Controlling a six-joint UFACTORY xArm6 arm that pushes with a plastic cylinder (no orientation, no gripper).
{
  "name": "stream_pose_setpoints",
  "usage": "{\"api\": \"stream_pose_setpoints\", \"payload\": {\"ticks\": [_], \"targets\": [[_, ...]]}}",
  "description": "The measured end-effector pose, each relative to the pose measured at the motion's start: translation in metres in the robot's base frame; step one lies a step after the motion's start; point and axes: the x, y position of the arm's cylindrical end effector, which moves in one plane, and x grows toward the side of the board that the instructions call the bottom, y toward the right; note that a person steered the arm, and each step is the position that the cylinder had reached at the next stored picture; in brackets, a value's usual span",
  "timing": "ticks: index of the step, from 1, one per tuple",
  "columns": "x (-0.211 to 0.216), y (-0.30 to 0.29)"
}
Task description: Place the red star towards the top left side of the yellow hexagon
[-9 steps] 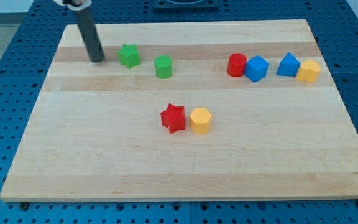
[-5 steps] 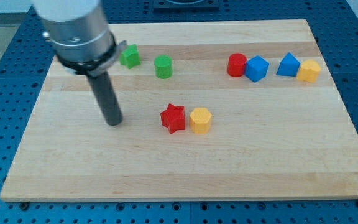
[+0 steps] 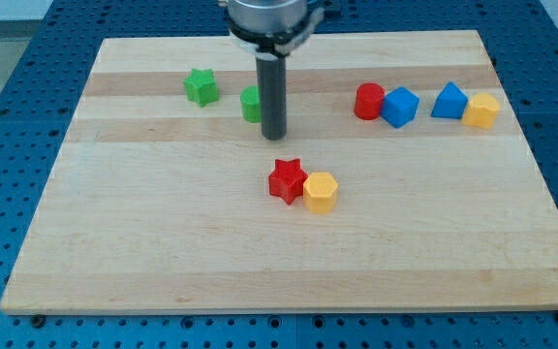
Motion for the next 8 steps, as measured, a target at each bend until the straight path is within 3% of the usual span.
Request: {"api": "stream_pose_setpoints", "payload": {"ticks": [2, 4, 5, 8], "targets": [[-0.019, -0.015], [0.026, 0.017], [-0.018, 0.017], [-0.032, -0.019]]}}
